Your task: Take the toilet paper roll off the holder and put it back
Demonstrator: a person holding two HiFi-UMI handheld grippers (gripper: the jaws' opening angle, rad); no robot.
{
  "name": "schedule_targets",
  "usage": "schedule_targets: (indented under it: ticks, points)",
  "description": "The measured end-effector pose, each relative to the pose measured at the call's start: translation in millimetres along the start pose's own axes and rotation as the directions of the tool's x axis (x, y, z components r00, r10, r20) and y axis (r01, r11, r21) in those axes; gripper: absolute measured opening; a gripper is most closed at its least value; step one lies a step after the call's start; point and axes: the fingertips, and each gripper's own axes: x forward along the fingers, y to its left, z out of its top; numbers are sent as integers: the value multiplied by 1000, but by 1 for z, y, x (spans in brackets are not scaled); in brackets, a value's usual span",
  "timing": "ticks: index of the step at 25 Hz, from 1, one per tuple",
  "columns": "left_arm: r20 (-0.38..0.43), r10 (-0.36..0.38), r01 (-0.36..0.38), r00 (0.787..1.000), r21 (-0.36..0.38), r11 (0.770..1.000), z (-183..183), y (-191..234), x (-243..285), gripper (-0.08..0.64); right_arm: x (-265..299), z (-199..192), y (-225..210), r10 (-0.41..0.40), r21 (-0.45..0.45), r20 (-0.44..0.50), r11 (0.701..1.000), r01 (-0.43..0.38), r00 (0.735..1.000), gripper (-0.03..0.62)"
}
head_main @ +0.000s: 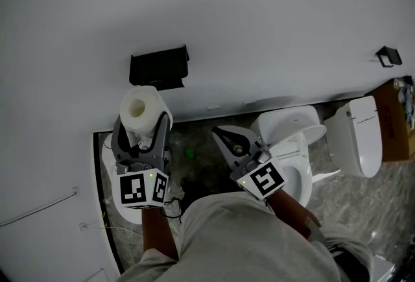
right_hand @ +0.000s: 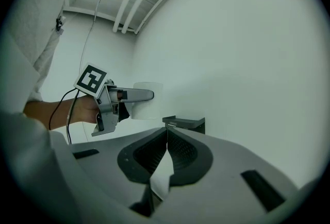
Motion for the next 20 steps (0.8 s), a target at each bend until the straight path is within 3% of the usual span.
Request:
schedule_targets:
  ticks: [13,20]
  points:
    - [10,62,-62,998,44,997,22,-8,41,387,-15,6,-44,-10,38,50,999,8,999,5]
    - [28,29,-30,999,35,999,15,-7,74,387,1,0,-64,-40,12,46,999,39,998,5]
